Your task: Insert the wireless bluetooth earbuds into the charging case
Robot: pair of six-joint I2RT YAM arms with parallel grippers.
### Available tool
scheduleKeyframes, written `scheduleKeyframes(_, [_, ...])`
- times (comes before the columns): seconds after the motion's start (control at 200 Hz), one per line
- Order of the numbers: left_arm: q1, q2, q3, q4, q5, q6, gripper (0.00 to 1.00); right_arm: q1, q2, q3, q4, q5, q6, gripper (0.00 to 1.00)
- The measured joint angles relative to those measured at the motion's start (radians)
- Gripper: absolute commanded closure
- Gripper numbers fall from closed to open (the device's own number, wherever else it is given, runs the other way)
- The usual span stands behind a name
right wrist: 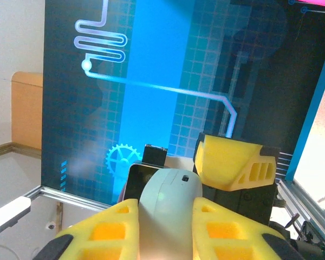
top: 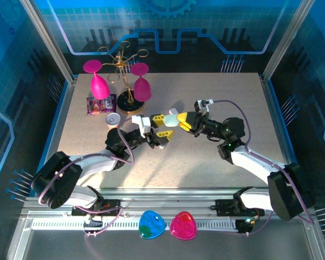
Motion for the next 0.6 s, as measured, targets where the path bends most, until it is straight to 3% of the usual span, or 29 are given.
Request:
scheduleKeyframes(0.26, [-0.001, 0.016, 0.013, 0.005, 0.011, 0.026, 0.42, 0.000, 0.000, 0.000, 0.010, 0.000, 0.016, 0.84])
scheduleKeyframes(0.6, [-0.003, 0.022, 0.014, 0.004, 0.011, 0.053, 0.43, 0.000, 0.000, -0.010, 0.009, 0.000, 0.016, 0.84])
